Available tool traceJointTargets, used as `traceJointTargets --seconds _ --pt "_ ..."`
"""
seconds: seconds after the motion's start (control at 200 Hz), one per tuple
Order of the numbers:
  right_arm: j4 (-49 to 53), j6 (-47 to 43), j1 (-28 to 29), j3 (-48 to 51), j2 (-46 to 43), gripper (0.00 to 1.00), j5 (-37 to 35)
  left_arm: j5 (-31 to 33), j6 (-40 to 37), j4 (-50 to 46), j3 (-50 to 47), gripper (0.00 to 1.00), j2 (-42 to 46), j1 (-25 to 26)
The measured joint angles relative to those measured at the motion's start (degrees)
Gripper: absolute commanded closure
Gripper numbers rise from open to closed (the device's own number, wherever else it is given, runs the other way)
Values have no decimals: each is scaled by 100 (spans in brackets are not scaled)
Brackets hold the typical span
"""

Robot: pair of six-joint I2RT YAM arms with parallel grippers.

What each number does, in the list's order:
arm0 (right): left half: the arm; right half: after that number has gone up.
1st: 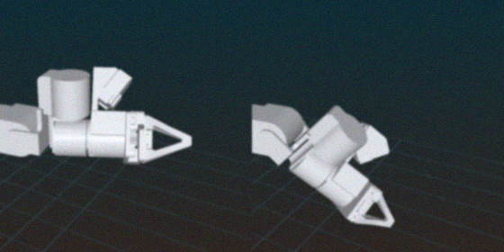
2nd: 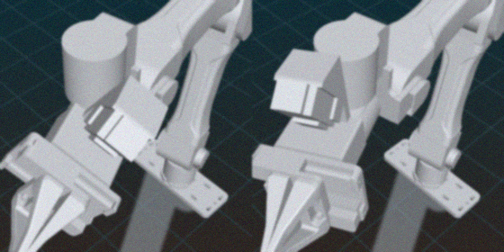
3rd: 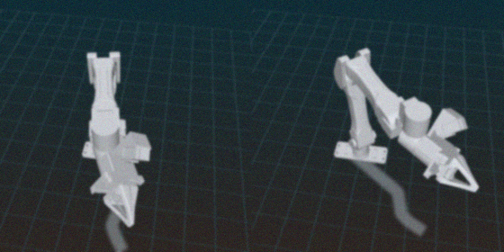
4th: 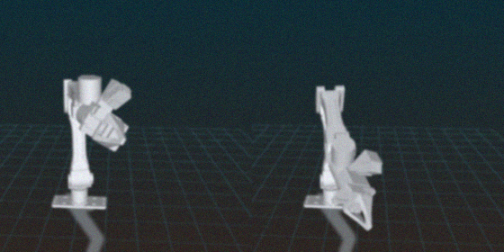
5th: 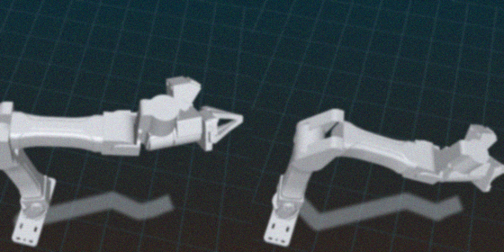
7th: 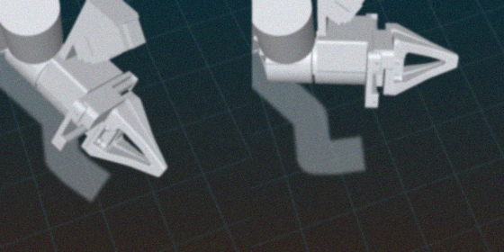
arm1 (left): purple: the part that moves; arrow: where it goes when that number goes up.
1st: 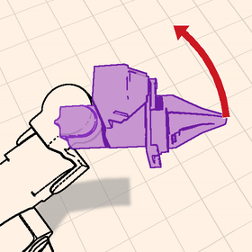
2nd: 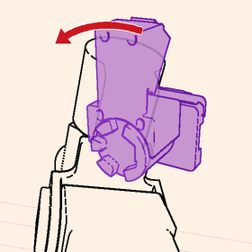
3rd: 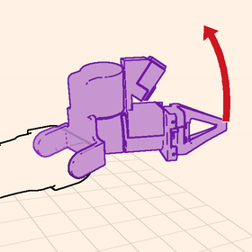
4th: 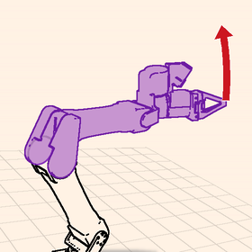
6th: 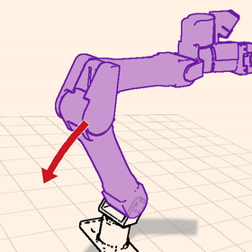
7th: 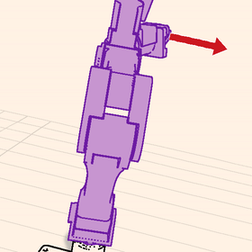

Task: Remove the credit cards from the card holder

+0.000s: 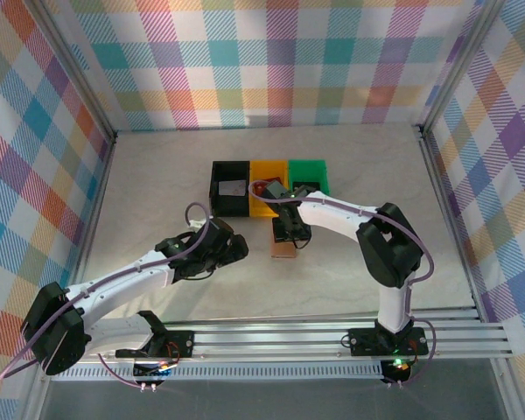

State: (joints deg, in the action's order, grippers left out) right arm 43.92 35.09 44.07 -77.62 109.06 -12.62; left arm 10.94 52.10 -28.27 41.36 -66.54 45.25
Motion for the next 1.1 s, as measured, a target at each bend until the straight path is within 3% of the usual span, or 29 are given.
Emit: traceJointTargets --seconds 1.1 --pt "83 4 133 -61 181 84 -411 -105 0 61 4 0 -391 151"
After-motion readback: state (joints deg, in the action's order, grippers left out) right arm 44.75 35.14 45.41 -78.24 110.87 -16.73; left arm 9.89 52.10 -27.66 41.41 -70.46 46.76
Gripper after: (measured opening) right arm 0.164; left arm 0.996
